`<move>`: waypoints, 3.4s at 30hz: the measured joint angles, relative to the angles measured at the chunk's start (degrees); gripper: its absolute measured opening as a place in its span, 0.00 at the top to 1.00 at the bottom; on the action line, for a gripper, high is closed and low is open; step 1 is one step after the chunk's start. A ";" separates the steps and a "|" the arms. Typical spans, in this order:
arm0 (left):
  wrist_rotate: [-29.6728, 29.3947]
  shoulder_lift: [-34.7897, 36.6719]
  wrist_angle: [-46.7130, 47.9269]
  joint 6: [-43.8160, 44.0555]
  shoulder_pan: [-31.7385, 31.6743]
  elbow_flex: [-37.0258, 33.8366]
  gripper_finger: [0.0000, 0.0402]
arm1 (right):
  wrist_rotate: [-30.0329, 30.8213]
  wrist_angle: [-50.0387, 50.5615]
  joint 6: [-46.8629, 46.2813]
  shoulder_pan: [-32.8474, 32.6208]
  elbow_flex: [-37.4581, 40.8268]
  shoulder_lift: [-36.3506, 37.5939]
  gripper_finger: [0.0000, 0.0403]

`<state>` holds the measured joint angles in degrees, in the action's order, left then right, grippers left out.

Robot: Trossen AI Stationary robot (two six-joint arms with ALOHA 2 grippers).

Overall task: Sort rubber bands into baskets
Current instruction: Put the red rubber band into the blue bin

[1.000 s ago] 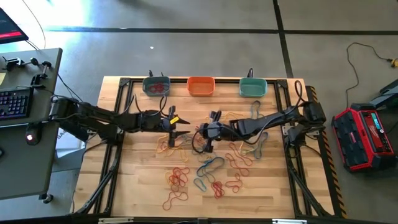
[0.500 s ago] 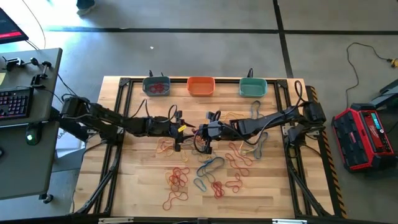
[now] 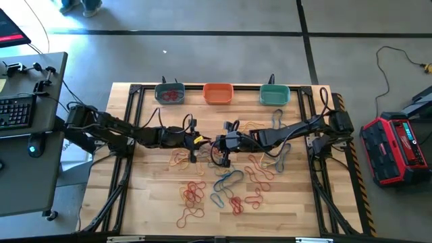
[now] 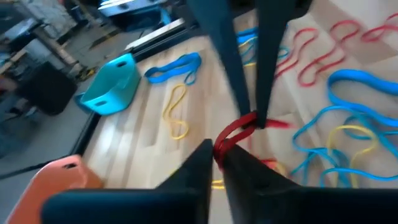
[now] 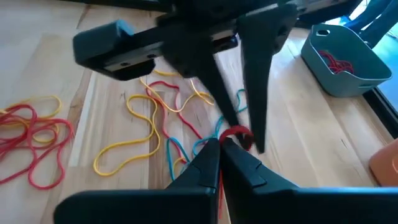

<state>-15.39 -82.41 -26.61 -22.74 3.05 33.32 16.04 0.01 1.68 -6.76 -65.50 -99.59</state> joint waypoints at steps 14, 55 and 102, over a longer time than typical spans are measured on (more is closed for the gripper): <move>-17.54 4.57 11.62 5.62 -4.38 4.16 1.00 | 14.06 4.21 -2.20 0.39 -0.02 0.02 0.65; 4.16 -1.00 24.04 15.14 -54.10 5.03 0.83 | 14.89 9.50 -5.36 1.55 -0.02 0.02 0.68; 17.83 23.67 6.17 22.12 -29.97 -7.91 0.60 | -9.84 28.83 -45.21 -1.46 17.07 3.97 0.66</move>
<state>2.44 -58.74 -20.44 -0.62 -26.92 25.41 6.20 28.84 -43.53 -8.23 -48.43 -95.62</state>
